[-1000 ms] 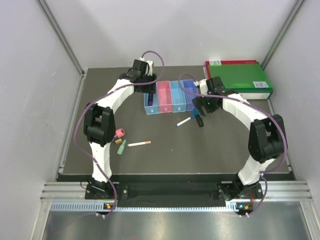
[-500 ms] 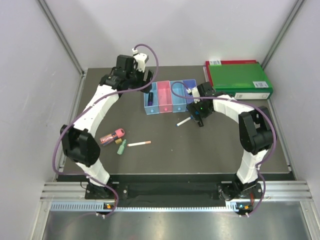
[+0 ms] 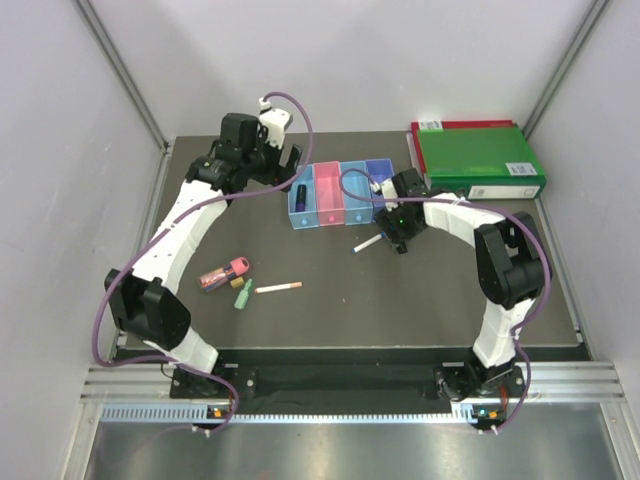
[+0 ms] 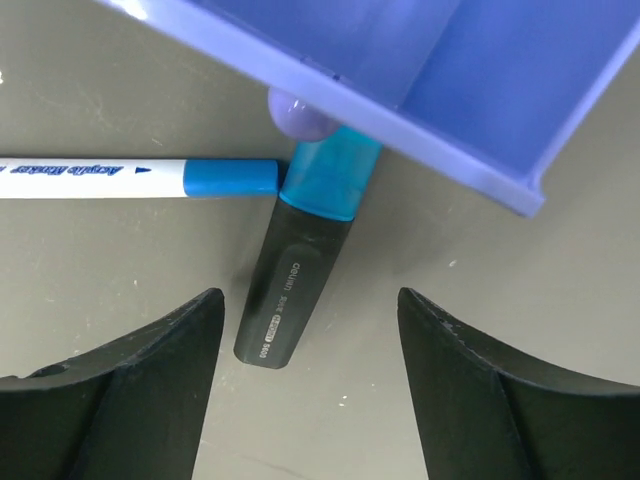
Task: Sort the stationery into containers
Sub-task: Pick up the pen from the center of the board, then place the pen in the storage box, then pick up the pen from the center of the board.
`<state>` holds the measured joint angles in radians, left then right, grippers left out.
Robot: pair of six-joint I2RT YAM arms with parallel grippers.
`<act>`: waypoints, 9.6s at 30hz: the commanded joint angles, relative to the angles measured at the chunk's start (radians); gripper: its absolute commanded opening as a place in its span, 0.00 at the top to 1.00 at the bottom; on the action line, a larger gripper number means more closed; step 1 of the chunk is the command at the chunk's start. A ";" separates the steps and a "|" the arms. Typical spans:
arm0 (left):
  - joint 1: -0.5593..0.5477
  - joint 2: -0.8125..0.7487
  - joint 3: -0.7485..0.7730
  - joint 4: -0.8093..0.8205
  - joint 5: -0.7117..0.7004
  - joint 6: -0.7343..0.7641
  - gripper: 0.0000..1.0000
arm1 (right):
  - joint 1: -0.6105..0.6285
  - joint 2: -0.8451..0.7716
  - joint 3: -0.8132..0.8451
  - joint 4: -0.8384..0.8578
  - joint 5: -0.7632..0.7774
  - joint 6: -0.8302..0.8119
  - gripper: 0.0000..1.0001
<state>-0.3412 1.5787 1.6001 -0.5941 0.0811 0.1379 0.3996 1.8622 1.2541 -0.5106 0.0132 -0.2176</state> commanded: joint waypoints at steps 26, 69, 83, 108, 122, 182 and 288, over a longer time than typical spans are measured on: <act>0.004 -0.164 -0.115 0.043 0.088 0.395 0.01 | 0.022 -0.173 -0.119 -0.063 -0.029 -0.063 1.00; -0.407 -0.349 -0.784 0.933 0.149 1.523 0.01 | 0.090 -0.225 0.469 -0.743 -0.558 -0.451 0.98; -0.458 -0.275 -0.721 0.932 0.141 1.503 0.05 | 0.108 -0.199 0.508 -0.717 -0.555 -0.430 0.98; -0.524 -0.207 -0.692 0.945 0.103 1.456 0.63 | 0.114 -0.195 0.533 -0.700 -0.529 -0.416 0.98; -0.530 -0.187 -0.681 0.956 0.054 1.404 1.00 | 0.116 -0.196 0.533 -0.669 -0.506 -0.397 0.50; 0.016 0.463 0.143 -0.006 0.135 -0.285 1.00 | -0.171 -0.472 0.202 -0.226 -0.142 -0.092 0.00; -0.151 -0.276 -0.430 -0.024 0.255 0.358 1.00 | 0.010 -0.313 0.050 -0.256 -0.329 -0.058 0.00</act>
<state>-0.4881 1.4349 1.1313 -0.6949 0.3347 0.5766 0.3973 1.5261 1.2888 -0.7776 -0.2520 -0.2913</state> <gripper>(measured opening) 0.184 0.996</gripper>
